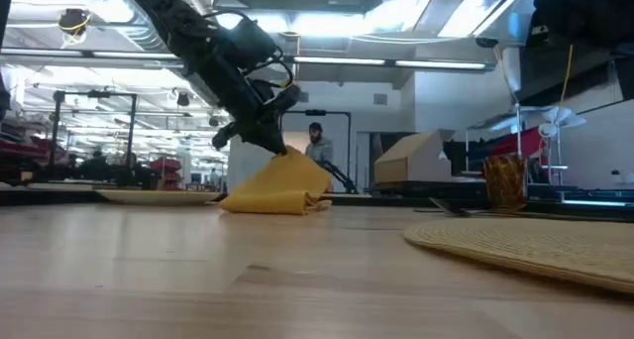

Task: Set table place
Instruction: Fold the yellow table napkin

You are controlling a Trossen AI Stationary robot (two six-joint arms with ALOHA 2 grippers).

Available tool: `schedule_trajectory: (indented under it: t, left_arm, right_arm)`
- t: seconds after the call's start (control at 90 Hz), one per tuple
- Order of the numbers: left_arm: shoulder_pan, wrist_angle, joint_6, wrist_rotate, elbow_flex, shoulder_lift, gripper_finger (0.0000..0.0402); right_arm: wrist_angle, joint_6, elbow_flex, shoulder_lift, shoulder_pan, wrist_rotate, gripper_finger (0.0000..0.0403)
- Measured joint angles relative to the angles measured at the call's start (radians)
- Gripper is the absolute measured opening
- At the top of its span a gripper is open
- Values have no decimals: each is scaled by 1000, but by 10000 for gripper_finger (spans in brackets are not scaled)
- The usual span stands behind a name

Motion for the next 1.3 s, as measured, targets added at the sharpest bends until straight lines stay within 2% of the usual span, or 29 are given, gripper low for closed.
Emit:
schedule_trajectory:
  t: [0.289,0.867,1.3]
  left_arm:
    - [11,78,-5,11,0,60,0]
    - [50,75,22,13,13,69,3]
    - [41,77,48,13,13,69,81]
  right_arm:
    - [1,5,0,0,0,0,99]
    - [1,8,0,0,0,0,99]
    - [1,8,0,0,0,0,99]
